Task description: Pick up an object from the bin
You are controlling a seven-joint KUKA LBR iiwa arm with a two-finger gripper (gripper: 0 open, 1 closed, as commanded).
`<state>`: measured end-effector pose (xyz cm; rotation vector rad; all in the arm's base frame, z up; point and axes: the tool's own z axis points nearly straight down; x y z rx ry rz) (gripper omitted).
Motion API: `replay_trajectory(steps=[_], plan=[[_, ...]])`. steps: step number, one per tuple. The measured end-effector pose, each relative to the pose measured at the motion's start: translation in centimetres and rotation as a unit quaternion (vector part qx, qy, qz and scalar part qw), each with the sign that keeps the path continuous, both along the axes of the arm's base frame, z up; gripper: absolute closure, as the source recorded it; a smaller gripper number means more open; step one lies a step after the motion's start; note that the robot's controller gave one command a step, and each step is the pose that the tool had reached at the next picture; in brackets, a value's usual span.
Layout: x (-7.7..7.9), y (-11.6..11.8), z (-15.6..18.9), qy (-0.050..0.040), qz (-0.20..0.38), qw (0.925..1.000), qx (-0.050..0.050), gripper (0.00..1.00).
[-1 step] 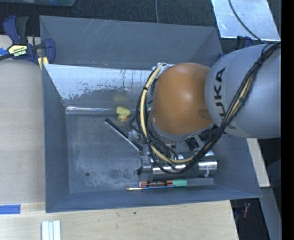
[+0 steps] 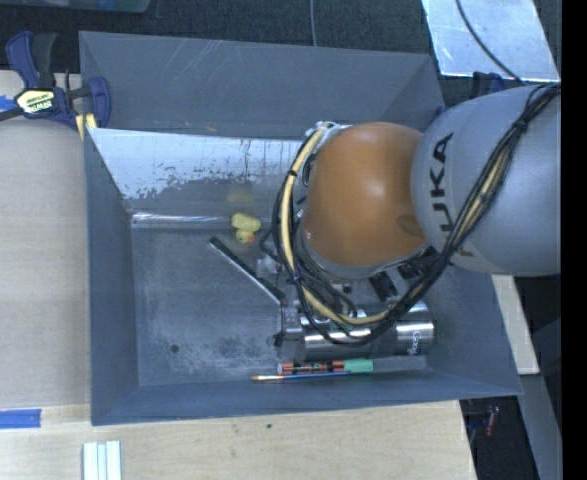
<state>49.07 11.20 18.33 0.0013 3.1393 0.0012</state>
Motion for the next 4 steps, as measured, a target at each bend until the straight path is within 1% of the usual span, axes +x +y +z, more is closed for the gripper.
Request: replay_trajectory(steps=[1, 2, 3, 4], plan=[[8.8, -6.0, -11.4, -0.0014, -0.020, 0.9998, 0.000, 0.00], [11.7, -5.0, -4.3, -0.0062, -0.021, 0.9998, 0.002, 0.00], [9.9, -1.1, -8.5, 0.0041, -0.120, 0.9928, 0.000, 0.00], [8.9, -2.7, -11.2, -0.0073, -0.109, 0.9940, 0.003, 0.00]])
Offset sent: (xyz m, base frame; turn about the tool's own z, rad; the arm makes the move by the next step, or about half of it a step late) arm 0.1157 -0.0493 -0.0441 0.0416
